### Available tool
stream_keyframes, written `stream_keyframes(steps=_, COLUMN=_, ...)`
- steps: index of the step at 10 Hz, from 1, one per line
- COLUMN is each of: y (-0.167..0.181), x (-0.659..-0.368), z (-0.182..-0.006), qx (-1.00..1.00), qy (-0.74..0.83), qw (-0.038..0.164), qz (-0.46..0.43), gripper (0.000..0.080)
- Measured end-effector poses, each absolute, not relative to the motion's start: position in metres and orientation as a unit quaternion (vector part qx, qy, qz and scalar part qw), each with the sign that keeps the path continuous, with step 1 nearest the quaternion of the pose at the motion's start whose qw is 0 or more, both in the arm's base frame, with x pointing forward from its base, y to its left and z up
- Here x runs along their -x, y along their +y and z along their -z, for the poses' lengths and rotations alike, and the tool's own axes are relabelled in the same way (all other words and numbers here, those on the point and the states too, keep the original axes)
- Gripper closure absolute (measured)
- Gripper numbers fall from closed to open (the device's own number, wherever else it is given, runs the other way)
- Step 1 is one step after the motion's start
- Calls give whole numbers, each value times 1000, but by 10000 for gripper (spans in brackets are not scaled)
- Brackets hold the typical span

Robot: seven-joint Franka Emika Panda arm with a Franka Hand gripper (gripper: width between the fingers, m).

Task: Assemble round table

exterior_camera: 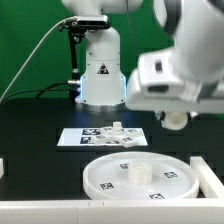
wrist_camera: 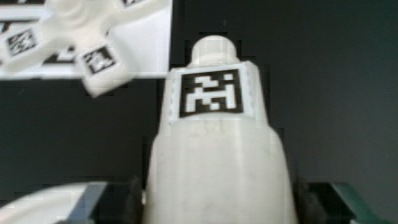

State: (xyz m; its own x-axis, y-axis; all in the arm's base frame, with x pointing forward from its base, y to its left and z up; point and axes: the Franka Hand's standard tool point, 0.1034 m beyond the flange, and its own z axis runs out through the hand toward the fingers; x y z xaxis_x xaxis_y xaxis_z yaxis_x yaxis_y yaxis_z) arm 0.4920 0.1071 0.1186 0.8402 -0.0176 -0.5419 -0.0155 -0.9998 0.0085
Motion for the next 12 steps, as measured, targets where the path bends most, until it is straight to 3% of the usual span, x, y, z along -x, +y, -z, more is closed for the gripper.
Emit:
stream_keyframes(steps=2, y=96, x=-503, z=-141, qx=-976, qy=16, qw=21, qz=217, gripper=393)
stream_keyframes(steps=5, y=103, x=-508, z=-133, qx=-993, qy=17, qw=6, qz=113, gripper=393)
stream_keyframes(steps=7, y=90, x=-534, z=-135, qx=-998, qy=48, qw=-21, qz=47, gripper=393)
stream_keyframes(steps=9, y=105, x=-552, z=-147, qx=-998, qy=49, qw=-20, qz=-25, gripper=393)
stream_keyframes(steps=12, y=104, x=-557, z=-142, qx=-990, qy=50, qw=-27, qz=-130, gripper=393)
